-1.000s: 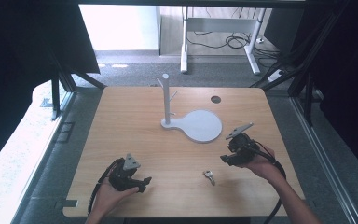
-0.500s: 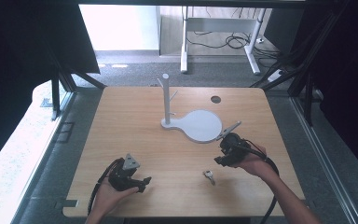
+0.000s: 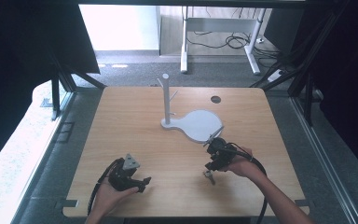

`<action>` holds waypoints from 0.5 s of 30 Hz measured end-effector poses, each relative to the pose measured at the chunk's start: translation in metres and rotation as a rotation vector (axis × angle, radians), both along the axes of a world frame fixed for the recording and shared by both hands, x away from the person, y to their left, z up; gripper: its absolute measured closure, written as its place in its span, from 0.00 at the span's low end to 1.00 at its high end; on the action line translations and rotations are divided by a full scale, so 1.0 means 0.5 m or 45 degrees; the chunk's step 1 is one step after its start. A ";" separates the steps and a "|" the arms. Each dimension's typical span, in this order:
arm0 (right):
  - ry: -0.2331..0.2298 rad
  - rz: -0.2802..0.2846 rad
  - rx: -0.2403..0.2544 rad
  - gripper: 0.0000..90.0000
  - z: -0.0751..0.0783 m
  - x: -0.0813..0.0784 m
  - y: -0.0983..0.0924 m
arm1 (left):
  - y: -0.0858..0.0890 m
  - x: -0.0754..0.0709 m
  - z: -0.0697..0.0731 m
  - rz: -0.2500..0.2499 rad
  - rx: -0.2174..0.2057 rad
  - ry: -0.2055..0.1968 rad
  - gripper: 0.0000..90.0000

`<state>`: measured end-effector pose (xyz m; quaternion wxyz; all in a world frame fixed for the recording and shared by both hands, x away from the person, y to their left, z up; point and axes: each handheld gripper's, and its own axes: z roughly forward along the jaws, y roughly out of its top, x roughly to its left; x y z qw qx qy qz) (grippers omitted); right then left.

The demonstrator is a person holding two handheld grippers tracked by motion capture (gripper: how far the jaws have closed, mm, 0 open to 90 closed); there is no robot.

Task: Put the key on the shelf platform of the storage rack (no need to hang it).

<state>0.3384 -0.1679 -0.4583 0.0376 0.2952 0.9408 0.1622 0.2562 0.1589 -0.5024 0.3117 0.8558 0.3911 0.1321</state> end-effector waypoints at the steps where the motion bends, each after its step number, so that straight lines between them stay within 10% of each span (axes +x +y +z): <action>1: 0.011 0.003 -0.006 0.64 -0.003 -0.001 0.004 | 0.000 0.000 0.000 0.001 0.000 0.001 0.24; 15: 0.070 0.047 -0.074 0.73 -0.051 0.006 0.034 | -0.002 0.001 -0.003 -0.004 0.005 0.007 0.24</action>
